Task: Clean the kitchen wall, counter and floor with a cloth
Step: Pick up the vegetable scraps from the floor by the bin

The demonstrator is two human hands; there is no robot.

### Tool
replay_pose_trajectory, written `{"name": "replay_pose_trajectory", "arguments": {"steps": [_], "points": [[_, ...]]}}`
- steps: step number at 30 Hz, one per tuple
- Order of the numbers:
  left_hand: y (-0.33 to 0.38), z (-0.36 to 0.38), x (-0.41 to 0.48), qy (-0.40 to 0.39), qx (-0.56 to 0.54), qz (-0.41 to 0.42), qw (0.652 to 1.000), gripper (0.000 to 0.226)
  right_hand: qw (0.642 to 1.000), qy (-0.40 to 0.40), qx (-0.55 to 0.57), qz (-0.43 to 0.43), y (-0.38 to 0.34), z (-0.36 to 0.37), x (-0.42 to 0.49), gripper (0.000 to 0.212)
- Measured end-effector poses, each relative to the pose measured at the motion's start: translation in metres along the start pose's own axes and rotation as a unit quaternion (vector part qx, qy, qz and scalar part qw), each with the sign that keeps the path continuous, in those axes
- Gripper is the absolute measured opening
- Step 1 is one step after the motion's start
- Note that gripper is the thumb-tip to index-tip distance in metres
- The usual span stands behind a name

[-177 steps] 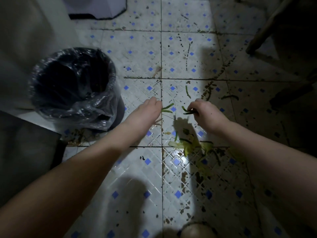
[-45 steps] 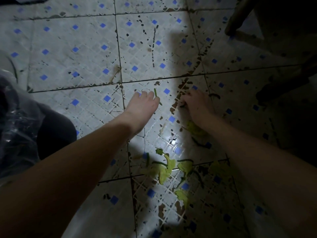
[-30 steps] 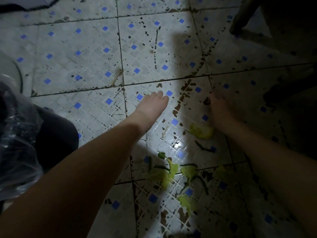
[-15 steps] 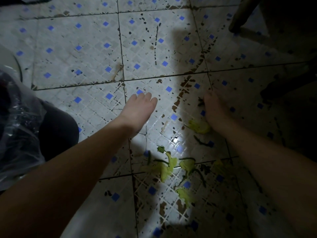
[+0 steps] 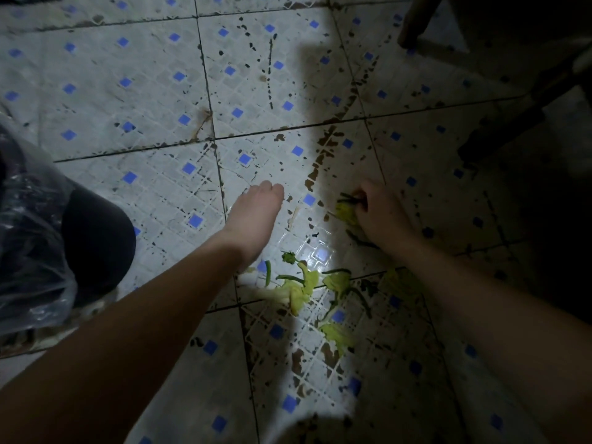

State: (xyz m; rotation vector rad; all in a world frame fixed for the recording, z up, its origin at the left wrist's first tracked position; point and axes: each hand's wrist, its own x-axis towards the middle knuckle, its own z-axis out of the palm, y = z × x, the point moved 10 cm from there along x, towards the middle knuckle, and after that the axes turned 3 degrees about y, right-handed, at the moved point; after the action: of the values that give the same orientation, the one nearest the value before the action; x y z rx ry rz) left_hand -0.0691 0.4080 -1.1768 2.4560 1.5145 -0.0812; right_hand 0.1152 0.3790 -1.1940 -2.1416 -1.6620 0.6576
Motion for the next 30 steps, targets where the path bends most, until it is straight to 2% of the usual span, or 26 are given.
{"name": "replay_pose_trajectory", "arguments": {"steps": [3, 7, 9, 11, 14, 18, 22, 25, 30], "points": [[0.008, 0.004, 0.001, 0.003, -0.058, -0.022, 0.998, 0.026, 0.999, -0.032, 0.002, 0.012, 0.012, 0.004, -0.006, 0.016], [0.018, 0.014, 0.007, -0.01, -0.085, -0.025, 0.996, 0.017, 0.995, -0.094, -0.04, 0.016, 0.018, 0.013, -0.014, 0.048], [0.019, 0.022, 0.009, -0.026, -0.092, -0.034, 0.995, 0.028, 0.992, -0.108, -0.059, 0.008, 0.017, 0.016, -0.017, 0.053], [0.02, 0.028, 0.009, -0.041, -0.099, -0.043, 0.993, 0.033, 0.994, -0.101, -0.051, 0.006, 0.015, 0.016, -0.016, 0.045], [0.021, 0.03, 0.007, -0.046, -0.092, -0.046, 0.994, 0.026, 0.997, -0.073, -0.022, 0.022, 0.018, 0.01, -0.014, 0.033], [0.02, 0.028, 0.006, -0.044, -0.095, -0.048, 0.993, 0.047, 0.996, -0.062, -0.051, 0.029, 0.022, 0.005, -0.013, 0.037], [0.019, 0.03, 0.003, -0.046, -0.061, -0.032, 0.997, 0.04, 0.993, -0.094, -0.06, 0.038, 0.021, 0.013, -0.014, 0.024], [0.019, 0.029, -0.001, -0.043, -0.045, -0.017, 0.998, 0.037, 0.991, -0.11, -0.064, 0.042, 0.019, 0.014, -0.016, 0.025], [0.021, 0.027, -0.016, -0.032, -0.053, 0.033, 0.998, 0.033, 0.995, -0.087, -0.041, 0.029, 0.017, 0.008, -0.021, 0.024]]}}
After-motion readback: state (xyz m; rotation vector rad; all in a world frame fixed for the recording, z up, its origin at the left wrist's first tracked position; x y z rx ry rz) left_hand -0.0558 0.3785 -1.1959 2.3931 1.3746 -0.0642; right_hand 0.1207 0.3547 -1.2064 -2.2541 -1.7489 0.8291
